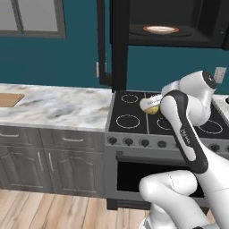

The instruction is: Retrieve the reheated potato from the microwave, then place the potato, cheese, and condiment on the cutting board.

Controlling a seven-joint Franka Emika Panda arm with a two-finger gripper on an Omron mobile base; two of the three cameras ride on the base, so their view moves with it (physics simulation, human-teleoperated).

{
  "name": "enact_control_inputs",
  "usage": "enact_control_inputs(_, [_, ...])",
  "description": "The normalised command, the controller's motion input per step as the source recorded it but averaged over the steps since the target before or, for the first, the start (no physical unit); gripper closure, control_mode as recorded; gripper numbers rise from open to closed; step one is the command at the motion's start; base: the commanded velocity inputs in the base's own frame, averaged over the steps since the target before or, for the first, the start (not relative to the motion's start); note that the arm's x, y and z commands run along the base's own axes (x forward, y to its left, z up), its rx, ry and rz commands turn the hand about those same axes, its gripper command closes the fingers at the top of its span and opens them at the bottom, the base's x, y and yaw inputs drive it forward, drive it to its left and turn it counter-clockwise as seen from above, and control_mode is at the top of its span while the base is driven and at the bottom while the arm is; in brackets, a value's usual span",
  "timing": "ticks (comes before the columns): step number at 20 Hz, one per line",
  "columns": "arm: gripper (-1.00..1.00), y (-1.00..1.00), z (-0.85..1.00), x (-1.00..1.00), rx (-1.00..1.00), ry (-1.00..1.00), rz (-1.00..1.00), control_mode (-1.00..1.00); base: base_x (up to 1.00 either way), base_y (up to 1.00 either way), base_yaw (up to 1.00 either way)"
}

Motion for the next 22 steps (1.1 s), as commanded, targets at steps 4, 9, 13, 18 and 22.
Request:
enact_control_inputs(4, [1.0,0.0,0.0,0.0,0.0,0.0,0.0,1.0,-0.06,-0.24,0.18])
enact_control_inputs(9, [1.0,0.0,0.0,0.0,0.0,0.0,0.0,1.0,0.26,-0.39,0.0])
enact_control_inputs(13, [1.0,0.0,0.0,0.0,0.0,0.0,0.0,1.0,-0.09,-0.45,0.15])
enact_control_inputs(18, [1.0,0.0,0.0,0.0,0.0,0.0,0.0,1.0,-0.13,-0.28,0.62])
enact_control_inputs(22, [1.0,0.0,0.0,0.0,0.0,0.0,0.0,1.0,-0.08,-0.33,0.6])
